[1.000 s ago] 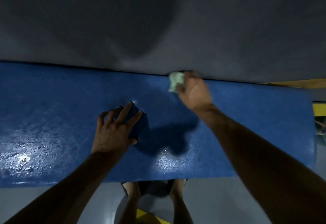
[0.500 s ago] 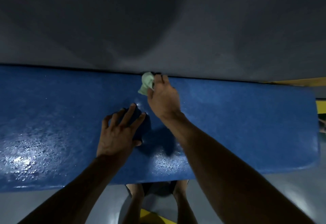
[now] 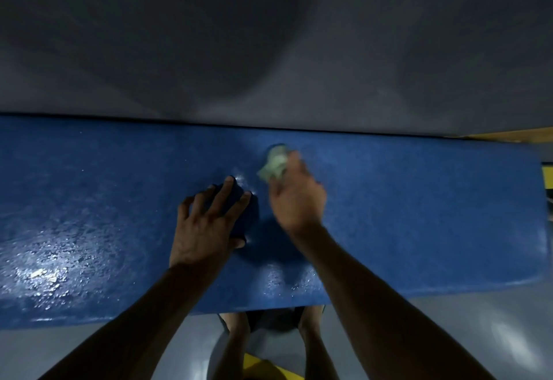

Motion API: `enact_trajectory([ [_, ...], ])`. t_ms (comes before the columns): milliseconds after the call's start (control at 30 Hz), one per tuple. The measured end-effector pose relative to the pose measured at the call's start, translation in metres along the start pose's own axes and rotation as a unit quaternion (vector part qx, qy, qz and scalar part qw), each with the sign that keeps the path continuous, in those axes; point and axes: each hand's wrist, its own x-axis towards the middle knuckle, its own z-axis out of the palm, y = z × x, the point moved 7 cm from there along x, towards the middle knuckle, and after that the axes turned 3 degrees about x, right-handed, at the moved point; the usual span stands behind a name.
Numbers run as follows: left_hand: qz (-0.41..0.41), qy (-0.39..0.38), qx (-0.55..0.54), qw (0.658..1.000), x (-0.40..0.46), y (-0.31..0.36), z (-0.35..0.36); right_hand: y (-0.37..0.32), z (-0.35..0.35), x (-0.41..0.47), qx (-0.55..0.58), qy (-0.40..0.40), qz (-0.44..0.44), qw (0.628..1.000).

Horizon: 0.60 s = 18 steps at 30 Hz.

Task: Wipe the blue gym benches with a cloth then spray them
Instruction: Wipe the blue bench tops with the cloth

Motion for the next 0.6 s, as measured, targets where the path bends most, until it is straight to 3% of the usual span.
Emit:
enact_trajectory([
  [100,0.004,-0.006,0.007,1.0,0.0,0.002,0.0,-0.037,0.005,-0.02,-0.036,-0.052,-0.195,0.979],
  [167,0.001,-0.005,0.006,1.0,0.0,0.0,0.0,-0.001,-0.011,-0.006,-0.087,-0.024,-0.191,0.977],
  [267,0.002,-0.001,0.002,1.0,0.0,0.0,0.001,0.101,-0.058,0.02,-0.102,0.052,0.016,0.993],
  [333,0.001,0.004,0.001,1.0,-0.001,0.0,0.0,0.142,-0.077,0.017,-0.061,0.081,0.175,0.979],
  [400,0.002,0.004,0.002,1.0,0.0,0.0,0.0,0.132,-0.065,0.006,-0.033,0.1,0.225,0.969],
  [467,0.002,-0.002,-0.001,1.0,0.0,0.0,0.001,0.081,-0.037,-0.013,-0.002,0.096,0.157,0.983],
  [533,-0.001,-0.006,0.0,1.0,0.0,0.0,0.001,0.019,-0.009,-0.043,0.011,0.045,0.013,0.999],
  [600,-0.001,-0.008,0.006,1.0,0.0,0.0,0.002,-0.011,0.001,-0.064,-0.027,-0.03,-0.135,0.99],
])
